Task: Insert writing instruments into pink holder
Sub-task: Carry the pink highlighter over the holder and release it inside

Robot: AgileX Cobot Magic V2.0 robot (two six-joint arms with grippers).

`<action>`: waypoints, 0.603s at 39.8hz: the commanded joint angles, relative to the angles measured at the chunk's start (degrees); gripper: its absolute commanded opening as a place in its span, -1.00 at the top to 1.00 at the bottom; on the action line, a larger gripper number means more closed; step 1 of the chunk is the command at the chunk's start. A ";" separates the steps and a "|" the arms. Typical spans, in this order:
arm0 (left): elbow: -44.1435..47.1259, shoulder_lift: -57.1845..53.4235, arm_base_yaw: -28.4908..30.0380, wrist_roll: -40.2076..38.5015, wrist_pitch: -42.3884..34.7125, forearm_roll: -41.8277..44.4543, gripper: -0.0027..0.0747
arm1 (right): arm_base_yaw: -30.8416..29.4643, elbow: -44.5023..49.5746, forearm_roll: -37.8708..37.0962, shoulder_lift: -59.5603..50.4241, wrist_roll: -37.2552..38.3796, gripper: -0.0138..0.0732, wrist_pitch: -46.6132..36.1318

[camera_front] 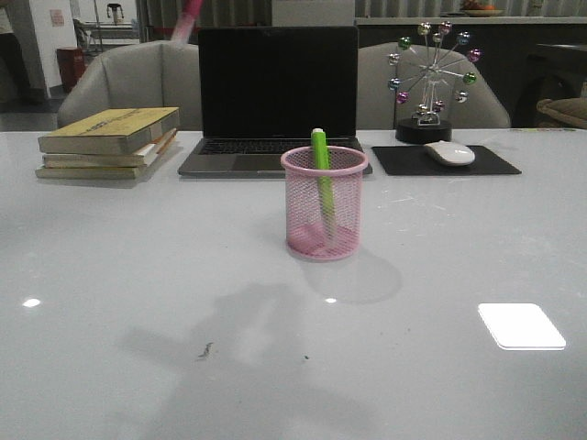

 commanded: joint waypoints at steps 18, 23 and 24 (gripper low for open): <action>16.65 4.76 -17.36 -4.17 -49.76 -1.80 0.69 | -0.35 -1.68 -3.65 -0.20 -0.04 -0.37 -1.39; 16.65 7.44 -17.36 -4.40 -49.76 -1.80 0.69 | -0.35 -1.68 -3.71 -0.20 -0.04 -0.37 -1.01; 16.65 7.81 -17.36 -4.40 -49.76 -1.80 0.69 | -0.35 -1.68 -3.71 -0.20 -0.04 -0.37 -1.01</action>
